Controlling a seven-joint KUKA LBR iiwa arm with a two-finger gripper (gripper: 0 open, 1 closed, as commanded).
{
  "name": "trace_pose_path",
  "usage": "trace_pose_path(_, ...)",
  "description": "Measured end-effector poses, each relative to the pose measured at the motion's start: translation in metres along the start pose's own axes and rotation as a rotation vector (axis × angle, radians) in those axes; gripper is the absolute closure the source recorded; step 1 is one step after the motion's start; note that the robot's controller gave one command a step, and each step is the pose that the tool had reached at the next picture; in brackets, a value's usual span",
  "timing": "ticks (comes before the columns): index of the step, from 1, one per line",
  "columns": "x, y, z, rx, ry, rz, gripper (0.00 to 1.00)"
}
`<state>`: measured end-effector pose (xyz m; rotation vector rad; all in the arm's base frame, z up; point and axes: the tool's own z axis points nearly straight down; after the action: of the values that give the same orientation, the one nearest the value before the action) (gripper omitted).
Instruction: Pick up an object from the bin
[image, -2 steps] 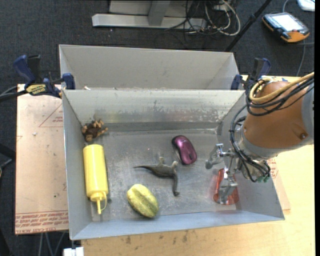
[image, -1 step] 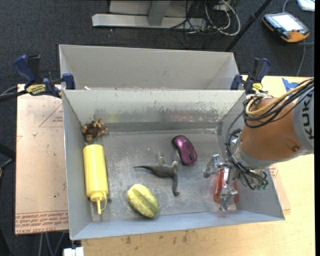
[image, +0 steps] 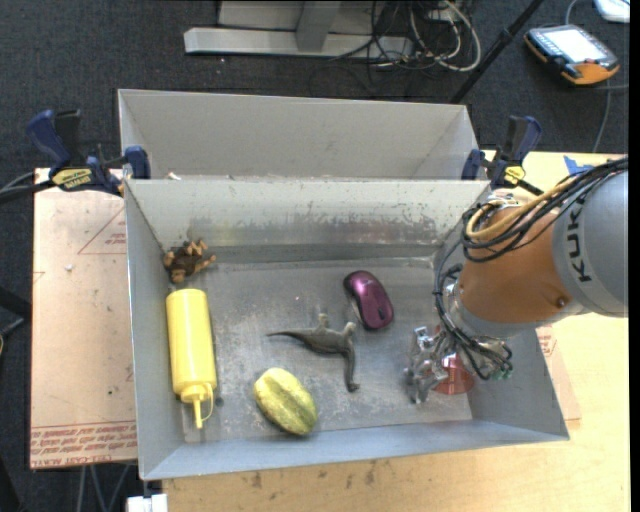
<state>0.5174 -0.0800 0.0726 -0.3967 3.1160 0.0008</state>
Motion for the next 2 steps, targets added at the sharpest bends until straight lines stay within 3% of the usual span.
trace_pose_path(1,0.0,0.0,0.0,0.0,0.0,-0.001,1.0)
trace_pose_path(2,0.009,0.002,-0.039,-0.004,0.006,0.02,1.0)
